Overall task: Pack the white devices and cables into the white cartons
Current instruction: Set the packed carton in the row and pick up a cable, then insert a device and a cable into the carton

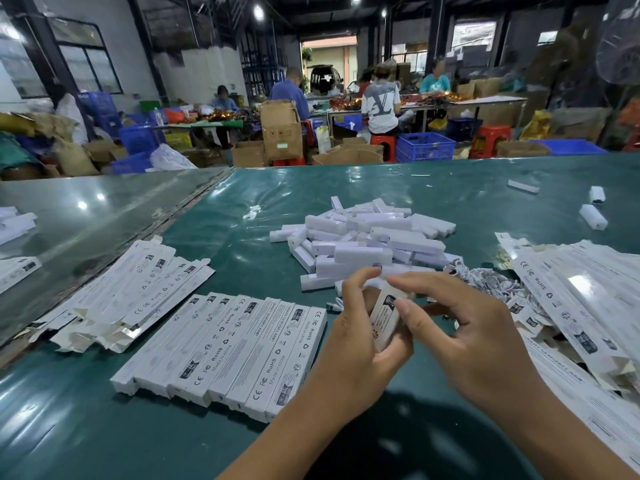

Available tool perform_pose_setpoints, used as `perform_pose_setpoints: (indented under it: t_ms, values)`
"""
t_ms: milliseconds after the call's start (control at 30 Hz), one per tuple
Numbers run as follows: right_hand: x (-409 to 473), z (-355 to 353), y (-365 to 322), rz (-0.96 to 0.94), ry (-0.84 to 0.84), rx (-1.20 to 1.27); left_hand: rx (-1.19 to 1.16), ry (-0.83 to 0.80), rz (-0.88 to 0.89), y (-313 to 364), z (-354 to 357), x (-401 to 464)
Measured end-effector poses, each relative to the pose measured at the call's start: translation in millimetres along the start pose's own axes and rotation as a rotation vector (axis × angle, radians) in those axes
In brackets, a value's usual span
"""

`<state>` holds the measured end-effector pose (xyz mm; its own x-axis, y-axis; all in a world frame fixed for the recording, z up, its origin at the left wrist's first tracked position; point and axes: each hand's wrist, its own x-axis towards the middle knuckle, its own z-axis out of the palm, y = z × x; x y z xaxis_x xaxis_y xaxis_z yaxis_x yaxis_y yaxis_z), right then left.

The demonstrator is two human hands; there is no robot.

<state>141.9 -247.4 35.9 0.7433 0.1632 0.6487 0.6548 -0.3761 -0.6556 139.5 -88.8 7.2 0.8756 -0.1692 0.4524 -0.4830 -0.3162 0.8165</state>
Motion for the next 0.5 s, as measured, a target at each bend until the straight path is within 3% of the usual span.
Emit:
perform_pose_setpoints:
  t_ms: [200, 367, 500]
  values:
    - [7, -6, 26, 0.246, 0.076, 0.154, 0.119, -0.144, -0.193, -9, -9, 5]
    - [9, -6, 37, 0.275, 0.106, 0.221, 0.188, -0.057, -0.117, -4, -12, 7]
    - [9, -8, 36, 0.241, 0.003, 0.19, 0.314, 0.003, -0.047, 7, -25, 10]
